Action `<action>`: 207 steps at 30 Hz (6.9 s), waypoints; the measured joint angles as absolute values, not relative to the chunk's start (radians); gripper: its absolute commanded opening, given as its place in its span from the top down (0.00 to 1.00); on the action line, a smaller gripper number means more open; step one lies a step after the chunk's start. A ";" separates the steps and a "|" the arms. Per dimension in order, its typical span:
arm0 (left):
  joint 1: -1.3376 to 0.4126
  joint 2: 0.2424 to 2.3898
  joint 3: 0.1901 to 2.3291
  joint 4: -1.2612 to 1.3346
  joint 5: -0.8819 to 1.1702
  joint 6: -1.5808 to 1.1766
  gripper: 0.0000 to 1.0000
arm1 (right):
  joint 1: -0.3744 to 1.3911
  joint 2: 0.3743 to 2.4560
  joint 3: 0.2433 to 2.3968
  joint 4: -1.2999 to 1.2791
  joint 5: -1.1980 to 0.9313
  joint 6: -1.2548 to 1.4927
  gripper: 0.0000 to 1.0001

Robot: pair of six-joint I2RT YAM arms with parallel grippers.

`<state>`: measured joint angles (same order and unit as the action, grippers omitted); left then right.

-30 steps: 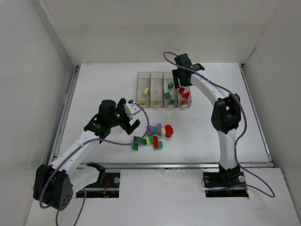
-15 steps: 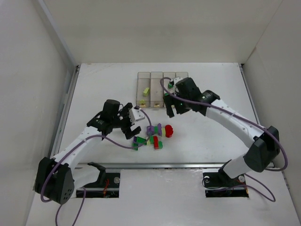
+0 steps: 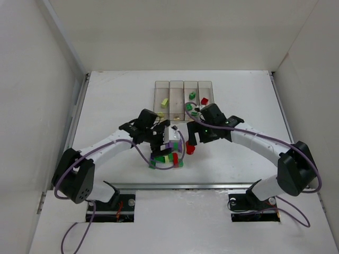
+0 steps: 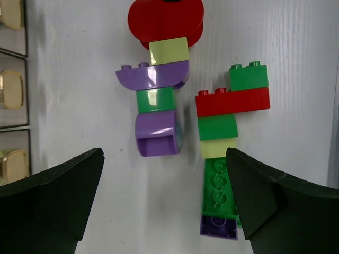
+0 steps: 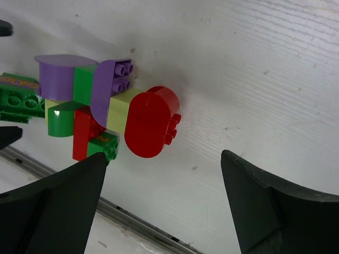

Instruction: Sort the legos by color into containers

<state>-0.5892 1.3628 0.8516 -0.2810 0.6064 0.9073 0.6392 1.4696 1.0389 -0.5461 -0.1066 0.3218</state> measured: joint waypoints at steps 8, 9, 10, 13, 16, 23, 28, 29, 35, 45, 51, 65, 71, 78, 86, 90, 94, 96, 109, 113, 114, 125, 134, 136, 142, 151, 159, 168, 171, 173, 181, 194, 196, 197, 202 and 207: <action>-0.608 1.422 0.852 -0.228 0.571 0.810 0.21 | 0.639 1.414 0.987 -0.494 -0.105 0.356 0.06; -0.607 1.427 0.853 -0.216 0.566 0.797 0.24 | 0.639 1.414 0.985 -0.488 -0.105 0.356 0.06; -0.607 1.433 0.855 -0.210 0.561 0.786 0.26 | 0.639 1.415 0.982 -0.485 -0.105 0.358 0.06; -0.607 1.457 0.871 -0.199 0.551 0.760 0.29 | 0.639 1.417 0.980 -0.482 -0.105 0.361 0.06; -0.607 1.473 0.887 -0.195 0.548 0.744 0.29 | 0.639 1.417 0.980 -0.471 -0.105 0.363 0.06; -0.625 1.534 0.901 -0.192 0.548 0.730 0.35 | 0.639 1.429 0.980 -0.440 -0.118 0.363 0.06; -0.645 1.568 0.901 -0.196 0.543 0.712 0.49 | 0.639 1.452 0.980 -0.435 -0.128 0.363 0.06; -0.646 1.568 0.901 -0.193 0.540 0.707 0.54 | 0.639 1.453 0.979 -0.435 -0.128 0.363 0.06; -0.646 1.568 0.903 -0.181 0.524 0.672 0.91 | 0.639 1.454 0.979 -0.434 -0.132 0.363 0.06; -0.646 1.568 0.908 -0.183 0.508 0.640 1.00 | 0.597 1.452 0.967 -0.425 -0.176 0.363 0.06; -0.646 1.531 0.991 -0.213 0.472 0.596 1.00 | 0.484 1.395 0.947 -0.397 -0.289 0.370 0.00; -0.646 1.261 0.996 -0.092 0.482 0.560 1.00 | 0.348 1.275 1.017 -0.271 -0.717 0.355 0.00; -0.646 1.225 0.958 -0.084 0.498 0.560 1.00 | 0.317 1.274 1.018 -0.244 -0.813 0.359 0.23; -0.646 1.214 0.946 -0.068 0.504 0.555 1.00 | 0.306 1.286 1.019 -0.226 -0.858 0.366 0.33; -0.646 1.211 0.943 -0.042 0.501 0.550 1.00 | 0.309 1.316 1.023 -0.223 -0.875 0.401 0.79; -0.646 1.208 0.941 -0.041 0.494 0.554 1.00 | 0.307 1.317 1.040 -0.225 -0.871 0.427 1.00; -0.646 1.189 0.915 -0.027 0.488 0.547 1.00 | 0.307 1.317 1.048 -0.238 -0.866 0.417 1.00; -0.649 1.169 0.883 -0.013 0.484 0.544 1.00 | 0.307 1.317 1.048 -0.265 -0.853 0.402 1.00; -0.650 1.124 0.794 -0.072 0.422 0.501 1.00 | 0.183 1.319 1.061 -0.318 -0.729 0.364 1.00; -0.650 1.124 0.791 -0.071 0.408 0.490 1.00 | 0.184 1.336 1.077 -0.331 -0.691 0.366 1.00; -0.649 1.124 0.789 -0.071 0.405 0.488 1.00 | 0.184 1.338 1.082 -0.337 -0.682 0.367 1.00; -0.648 1.229 0.689 -0.104 0.266 0.620 1.00 | 0.184 1.357 1.105 -0.342 -0.683 0.382 1.00; -0.648 1.264 0.669 -0.122 0.241 0.691 0.36 | 0.205 1.357 1.096 -0.336 -0.680 0.397 1.00; -0.648 1.264 0.669 -0.118 0.244 0.690 0.17 | 0.207 1.356 1.096 -0.336 -0.680 0.397 1.00; -0.648 1.264 0.696 -0.124 0.245 0.689 0.11 | 0.210 1.355 1.096 -0.336 -0.682 0.397 1.00; -0.648 1.248 0.960 -0.080 0.345 0.654 0.00 | 0.299 1.353 1.097 -0.324 -0.687 0.433 1.00; -0.681 1.267 1.061 -0.024 0.469 0.620 0.04 | 0.456 1.353 1.106 -0.302 -0.672 0.465 1.00; -0.692 1.292 1.060 -0.095 0.550 0.617 0.30 | 0.473 1.353 1.119 -0.274 -0.641 0.494 1.00; -0.692 1.292 1.058 -0.098 0.550 0.608 0.39 | 0.478 1.354 1.129 -0.272 -0.638 0.495 1.00; -0.690 1.291 1.057 -0.094 0.544 0.597 0.48 | 0.484 1.354 1.132 -0.272 -0.635 0.495 1.00; -0.685 1.291 1.055 -0.090 0.500 0.543 0.93 | 0.499 1.355 1.133 -0.268 -0.601 0.504 1.00; -0.693 1.247 0.968 -0.006 0.461 0.521 1.00 | 0.464 1.364 1.148 -0.296 -0.590 0.529 1.00; -0.693 1.235 0.941 -0.034 0.450 0.520 1.00 | 0.406 1.366 1.184 -0.313 -0.548 0.535 1.00; -0.693 1.232 0.928 -0.051 0.444 0.519 1.00 | 0.370 1.372 1.210 -0.320 -0.520 0.537 1.00; -0.692 1.232 0.911 -0.102 0.410 0.516 1.00 | 0.281 1.415 1.318 -0.324 -0.430 0.534 1.00; -0.691 1.232 0.911 -0.097 0.365 0.513 1.00 | 0.295 1.519 1.402 -0.391 -0.290 0.505 0.96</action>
<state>-0.6907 1.2324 0.9112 -0.0975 0.3653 0.5125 0.2947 1.5192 1.4021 -0.3908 -0.2905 0.5053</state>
